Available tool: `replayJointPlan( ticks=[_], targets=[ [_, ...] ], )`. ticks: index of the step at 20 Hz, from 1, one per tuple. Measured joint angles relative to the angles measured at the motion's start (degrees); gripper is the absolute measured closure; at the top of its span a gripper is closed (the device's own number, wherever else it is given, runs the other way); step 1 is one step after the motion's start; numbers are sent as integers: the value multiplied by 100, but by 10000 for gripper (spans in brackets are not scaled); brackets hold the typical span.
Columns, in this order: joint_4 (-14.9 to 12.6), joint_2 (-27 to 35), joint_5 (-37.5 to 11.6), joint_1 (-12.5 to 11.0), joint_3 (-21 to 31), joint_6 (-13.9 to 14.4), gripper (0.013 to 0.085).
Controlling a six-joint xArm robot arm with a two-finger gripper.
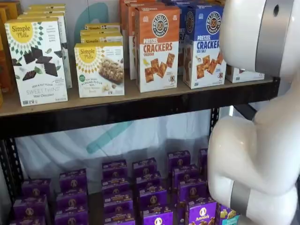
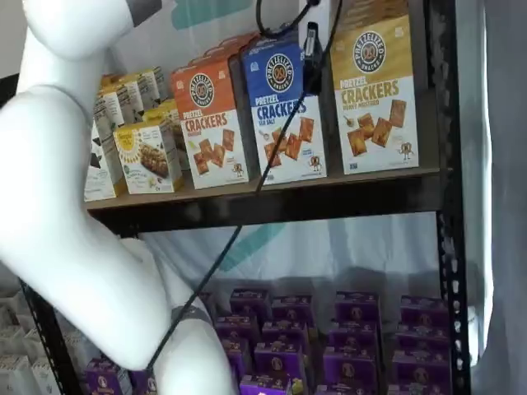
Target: Retrieve the yellow and white box located on the top shelf, the sixth one from the left
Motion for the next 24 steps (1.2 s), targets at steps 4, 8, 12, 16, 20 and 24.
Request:
replayJointPlan(
  ticks=[4, 8, 12, 16, 20, 24],
  targets=[
    [194, 243, 98, -96, -340, 57, 130],
    [300, 436, 139, -113, -654, 135, 130],
    [423, 590, 159, -92, -850, 247, 130],
    [434, 688, 48, 33, -947, 346, 130],
    [441, 955, 70, 193, -1218, 534, 130],
    [329, 1190, 45, 332, -1464, 616, 130]
  ],
)
